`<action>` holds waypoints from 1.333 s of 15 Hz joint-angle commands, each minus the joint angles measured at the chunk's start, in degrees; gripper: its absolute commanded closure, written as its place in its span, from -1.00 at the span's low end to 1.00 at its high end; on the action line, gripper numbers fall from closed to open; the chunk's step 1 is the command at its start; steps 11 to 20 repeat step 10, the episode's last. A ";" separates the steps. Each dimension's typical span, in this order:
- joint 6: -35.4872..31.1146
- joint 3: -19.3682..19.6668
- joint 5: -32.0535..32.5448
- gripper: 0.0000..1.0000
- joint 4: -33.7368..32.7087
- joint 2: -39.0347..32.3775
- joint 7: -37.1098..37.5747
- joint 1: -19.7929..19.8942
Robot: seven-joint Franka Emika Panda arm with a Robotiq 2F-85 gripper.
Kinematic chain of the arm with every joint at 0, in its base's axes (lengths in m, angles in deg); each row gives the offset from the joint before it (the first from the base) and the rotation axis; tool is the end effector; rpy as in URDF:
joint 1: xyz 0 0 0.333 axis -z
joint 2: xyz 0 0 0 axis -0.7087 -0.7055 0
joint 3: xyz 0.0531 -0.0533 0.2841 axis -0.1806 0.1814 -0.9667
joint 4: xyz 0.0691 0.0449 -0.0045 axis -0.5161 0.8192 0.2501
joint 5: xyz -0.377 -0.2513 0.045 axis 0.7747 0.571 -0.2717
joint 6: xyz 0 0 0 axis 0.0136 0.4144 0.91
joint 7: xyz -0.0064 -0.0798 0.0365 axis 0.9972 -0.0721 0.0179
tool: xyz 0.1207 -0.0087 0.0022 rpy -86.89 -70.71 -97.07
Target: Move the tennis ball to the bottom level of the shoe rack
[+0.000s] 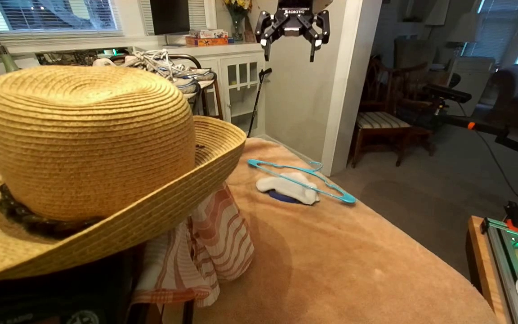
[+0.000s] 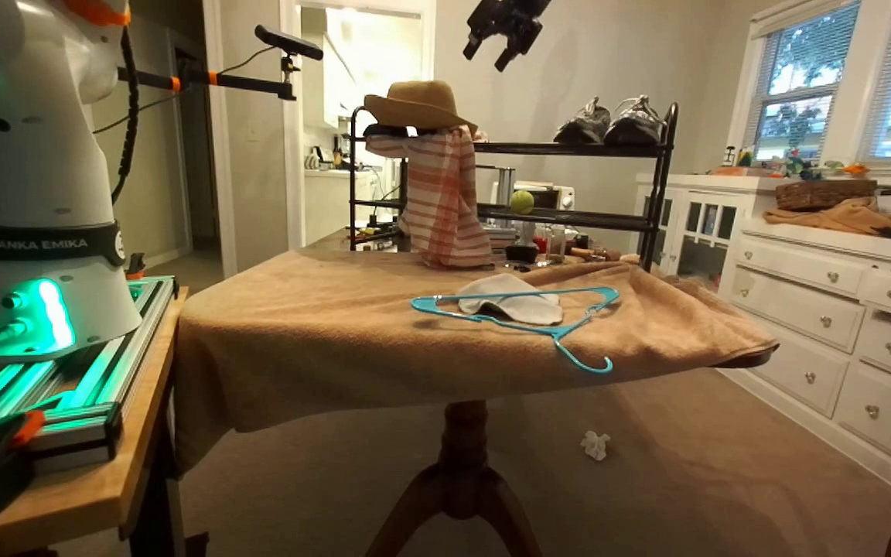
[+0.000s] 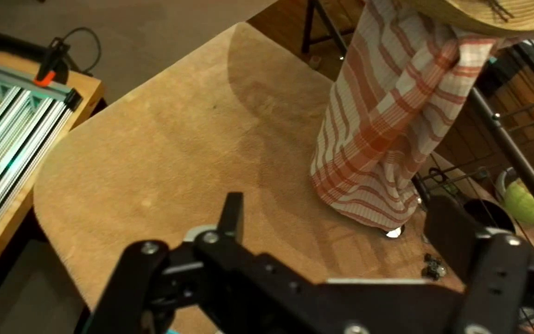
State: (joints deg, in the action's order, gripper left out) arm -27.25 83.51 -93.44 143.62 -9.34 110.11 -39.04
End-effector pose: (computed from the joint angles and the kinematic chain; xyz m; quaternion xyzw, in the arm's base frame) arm 0.6908 -0.0414 0.5261 -0.7733 0.5343 0.2810 0.1936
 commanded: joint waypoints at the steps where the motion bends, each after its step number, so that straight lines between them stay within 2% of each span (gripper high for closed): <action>1: 4.85 -1.29 8.72 -1.00 -5.40 -0.34 -2.02 -2.54; 2: 5.04 -1.84 11.10 -1.00 -6.40 -0.56 -3.12 -3.35; 3: 2.96 -1.26 6.88 -1.00 -3.68 0.32 -1.02 -2.21; 20: 3.05 -1.28 7.33 -1.00 -3.82 0.33 -0.90 -2.17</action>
